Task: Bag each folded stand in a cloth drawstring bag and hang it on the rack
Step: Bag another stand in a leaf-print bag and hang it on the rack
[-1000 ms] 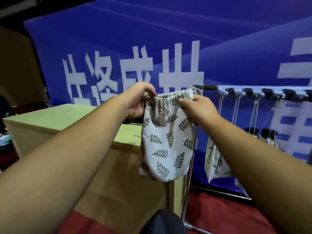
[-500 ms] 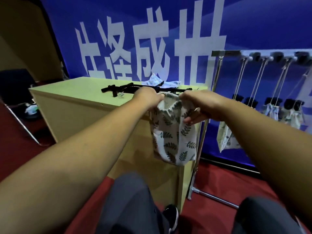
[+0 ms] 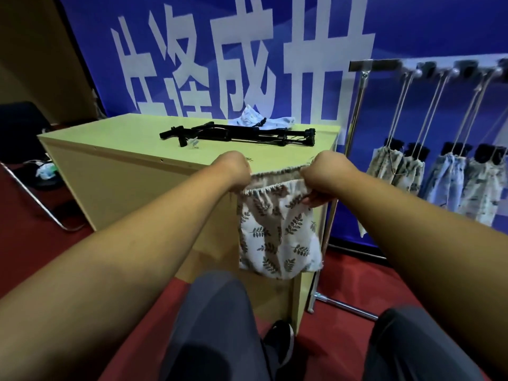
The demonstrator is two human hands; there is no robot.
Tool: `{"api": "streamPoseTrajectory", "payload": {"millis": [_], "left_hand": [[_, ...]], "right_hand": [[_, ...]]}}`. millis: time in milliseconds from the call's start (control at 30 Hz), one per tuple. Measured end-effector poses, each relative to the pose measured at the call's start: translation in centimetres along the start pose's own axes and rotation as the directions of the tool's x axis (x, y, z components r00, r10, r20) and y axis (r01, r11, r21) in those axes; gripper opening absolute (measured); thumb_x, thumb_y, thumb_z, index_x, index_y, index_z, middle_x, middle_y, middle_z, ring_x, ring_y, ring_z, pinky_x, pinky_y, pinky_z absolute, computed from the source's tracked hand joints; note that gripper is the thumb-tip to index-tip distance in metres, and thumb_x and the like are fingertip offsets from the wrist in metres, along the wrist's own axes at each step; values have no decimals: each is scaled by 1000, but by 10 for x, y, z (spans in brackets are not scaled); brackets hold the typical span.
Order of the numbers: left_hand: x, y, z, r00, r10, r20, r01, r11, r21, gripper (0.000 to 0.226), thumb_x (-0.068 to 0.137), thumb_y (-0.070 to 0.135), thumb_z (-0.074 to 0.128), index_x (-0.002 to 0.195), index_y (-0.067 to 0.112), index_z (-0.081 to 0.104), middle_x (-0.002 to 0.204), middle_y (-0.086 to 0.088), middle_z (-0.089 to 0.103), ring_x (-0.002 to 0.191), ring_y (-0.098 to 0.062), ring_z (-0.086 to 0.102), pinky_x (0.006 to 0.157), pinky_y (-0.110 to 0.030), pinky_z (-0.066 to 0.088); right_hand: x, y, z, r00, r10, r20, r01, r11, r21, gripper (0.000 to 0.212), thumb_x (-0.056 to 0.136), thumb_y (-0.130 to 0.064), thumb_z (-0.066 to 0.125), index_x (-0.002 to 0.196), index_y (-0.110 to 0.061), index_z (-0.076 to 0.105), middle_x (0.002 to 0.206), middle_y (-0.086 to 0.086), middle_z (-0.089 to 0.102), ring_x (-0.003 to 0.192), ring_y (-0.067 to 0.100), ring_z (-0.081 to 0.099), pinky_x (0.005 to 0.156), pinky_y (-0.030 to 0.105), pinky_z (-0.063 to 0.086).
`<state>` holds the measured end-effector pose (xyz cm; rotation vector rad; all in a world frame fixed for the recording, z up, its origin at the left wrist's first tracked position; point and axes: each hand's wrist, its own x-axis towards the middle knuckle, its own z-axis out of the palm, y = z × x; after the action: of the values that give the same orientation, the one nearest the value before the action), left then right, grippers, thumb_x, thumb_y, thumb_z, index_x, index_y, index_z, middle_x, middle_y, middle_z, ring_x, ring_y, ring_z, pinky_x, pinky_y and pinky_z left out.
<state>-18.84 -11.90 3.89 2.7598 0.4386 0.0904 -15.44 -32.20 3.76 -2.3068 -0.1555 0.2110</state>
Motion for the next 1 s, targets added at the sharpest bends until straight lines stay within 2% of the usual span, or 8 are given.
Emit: {"api": "streamPoseTrajectory", "payload": {"millis": [100,233,333,433,567,633,800,1000], "left_hand": [[5,-8,3,995,-62,73,56,995,81,16,97,5,71,112,-2,74,97,-11,77,82,-26,76,79,-35,64],[15,-18,11,986,-55,159,75,990,-118,26,105,22,68,111,-3,70,101,-21,77,85,-34,79,81,-46,66],[19,-27,16,996,-47,82,64,975,-215,20,110,16,53,104,4,67,94,-15,71,64,-26,68,61,-35,61],[28,-39,26,995,-51,84,70,967,-244,25,107,13,46,107,1,68,86,-15,64,56,-27,53,49,-29,43],[36,-45,36,1000,-17,23,24,931,-364,31,106,36,56,82,16,54,72,-7,47,63,-25,42,57,-32,29],[42,-47,39,1000,-27,-6,23,931,-365,37,105,42,59,78,18,52,69,-5,49,65,-26,45,62,-32,32],[58,-56,47,998,-55,-43,39,951,-307,42,103,45,59,88,9,74,84,-9,74,87,-31,71,77,-32,54],[70,-63,54,999,-47,5,46,944,-326,39,103,43,61,98,9,78,89,-9,78,87,-28,72,70,-28,48]], "right_hand": [[4,-3,11,999,15,30,-13,997,-71,27,104,-5,60,78,3,66,75,23,77,65,32,78,70,42,68],[10,-14,23,992,-9,128,51,942,-331,15,92,2,68,83,8,77,80,18,79,71,32,79,79,41,67],[20,-18,31,989,-53,137,98,930,-355,24,97,-11,63,76,-2,69,69,14,67,53,26,60,56,32,52],[35,-25,44,983,-171,73,186,906,-379,46,100,-43,61,74,-7,74,67,6,71,59,24,66,58,33,54],[60,-36,67,947,-320,-26,274,849,-451,43,95,-53,57,85,-16,75,87,6,72,81,27,67,66,34,52],[72,-39,77,932,-353,-77,276,833,-480,36,96,-50,57,94,-18,73,92,4,69,85,27,65,66,33,50],[110,-42,99,904,-327,-276,175,871,-459,32,96,-49,59,107,-21,71,94,2,70,86,29,66,75,39,59],[136,-46,112,893,-332,-303,186,887,-423,44,86,-58,68,113,-23,69,104,1,71,99,30,66,83,41,57]]}}
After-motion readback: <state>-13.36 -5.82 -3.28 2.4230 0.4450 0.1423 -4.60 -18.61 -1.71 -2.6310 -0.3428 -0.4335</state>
